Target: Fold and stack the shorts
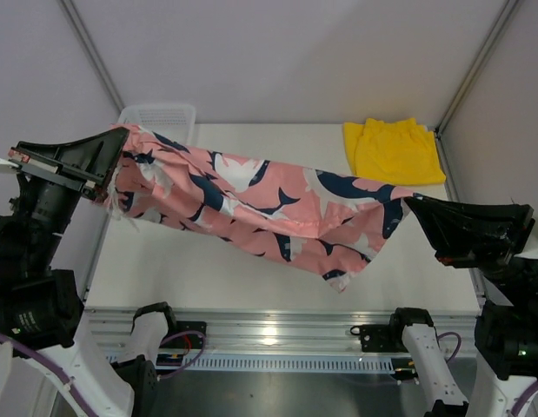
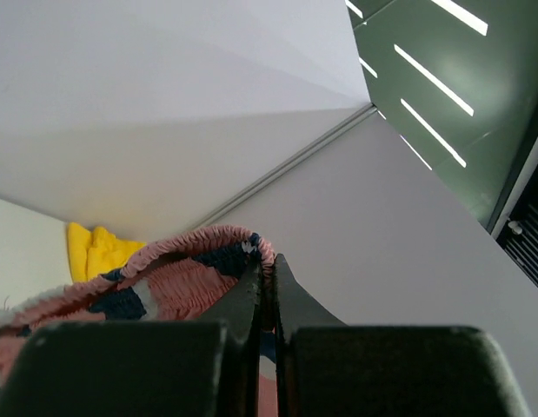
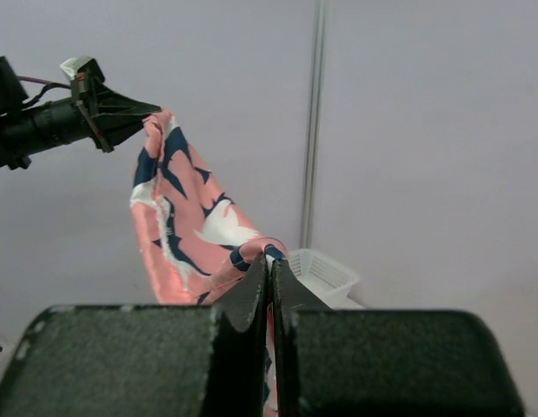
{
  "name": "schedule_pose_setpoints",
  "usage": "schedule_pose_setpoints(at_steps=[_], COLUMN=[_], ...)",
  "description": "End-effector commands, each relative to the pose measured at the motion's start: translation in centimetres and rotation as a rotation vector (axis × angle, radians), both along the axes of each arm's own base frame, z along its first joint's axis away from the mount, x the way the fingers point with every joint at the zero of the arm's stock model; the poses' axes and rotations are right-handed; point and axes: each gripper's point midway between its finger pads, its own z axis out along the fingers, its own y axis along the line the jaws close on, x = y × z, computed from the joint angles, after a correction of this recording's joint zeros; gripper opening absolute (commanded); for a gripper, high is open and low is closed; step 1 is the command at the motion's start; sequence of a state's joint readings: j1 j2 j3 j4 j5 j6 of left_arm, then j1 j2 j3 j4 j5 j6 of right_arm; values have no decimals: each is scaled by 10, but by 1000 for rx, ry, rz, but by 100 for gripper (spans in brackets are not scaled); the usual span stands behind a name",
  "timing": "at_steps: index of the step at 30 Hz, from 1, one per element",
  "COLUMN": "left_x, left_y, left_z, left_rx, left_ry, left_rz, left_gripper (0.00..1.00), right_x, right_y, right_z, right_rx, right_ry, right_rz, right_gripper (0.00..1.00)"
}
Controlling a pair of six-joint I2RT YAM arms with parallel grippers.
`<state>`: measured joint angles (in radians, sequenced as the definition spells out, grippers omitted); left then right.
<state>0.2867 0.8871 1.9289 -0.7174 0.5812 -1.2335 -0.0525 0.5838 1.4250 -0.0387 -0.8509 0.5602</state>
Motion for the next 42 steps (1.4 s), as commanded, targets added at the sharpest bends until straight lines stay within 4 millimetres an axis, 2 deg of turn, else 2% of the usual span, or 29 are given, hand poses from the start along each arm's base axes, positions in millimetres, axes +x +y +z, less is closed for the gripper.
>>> schedule_pose_setpoints(at_steps=[1,2,3,4,5,6,8,9,14,15,19,23,25,27,28,30,31,32,33,35,36,39,41,42], left_x=[18,31,38,55,69,77,106,115,149,158,172,155,136,120,106,90,72,63,58,36,31,12,6,9], left_y=[6,9,10,13,18,22,31,34,47,52,53,47,41,34,29,24,19,16,15,9,7,2,2,3], left_z=[-1,-11,-13,-26,-37,-42,-67,-76,-121,-131,-141,-120,-100,-86,-77,-70,-63,-60,-62,-59,-59,-52,-45,-44], left_rx=[-19,-29,-26,-37,-39,-35,-32,-31,-23,-28,-44,-29,-15,-9,-10,-8,-1,3,1,8,6,9,10,6], left_ry=[45,83,83,131,164,180,258,283,387,411,447,383,324,282,250,219,183,166,170,135,132,99,84,89], left_rz=[1,-3,-12,-28,-25,-15,-8,-10,11,24,2,9,5,-13,-15,-17,-17,-15,-12,-9,-8,-11,3,4], left_gripper=[0,0,0,0,0,0,0,0,0,0,0,0,0,0,0,0,0,0,0,0,0,0,0,0], right_x=[46,69,80,89,111,120,137,156,194,207,222,206,196,172,154,135,126,117,94,77,58,29,23,22], right_y=[-11,-12,-12,-9,-8,-7,-3,-2,-1,-2,1,2,2,9,8,8,8,8,6,2,0,-3,-4,-7], right_z=[-10,-18,-20,-23,-29,-33,-38,-46,-66,-73,-77,-64,-61,-51,-42,-36,-36,-34,-26,-21,-16,-4,0,9], right_rx=[38,34,35,25,29,27,24,25,29,26,16,12,11,10,11,22,29,38,46,59,64,67,68,68], right_ry=[151,214,240,265,316,342,382,428,507,530,545,472,450,397,353,318,310,299,249,227,194,149,152,135], right_rz=[-70,-77,-73,-56,-40,-27,11,22,18,16,38,39,46,70,70,72,76,77,69,41,35,18,5,-15], right_gripper=[0,0,0,0,0,0,0,0,0,0,0,0,0,0,0,0,0,0,0,0,0,0,0,0])
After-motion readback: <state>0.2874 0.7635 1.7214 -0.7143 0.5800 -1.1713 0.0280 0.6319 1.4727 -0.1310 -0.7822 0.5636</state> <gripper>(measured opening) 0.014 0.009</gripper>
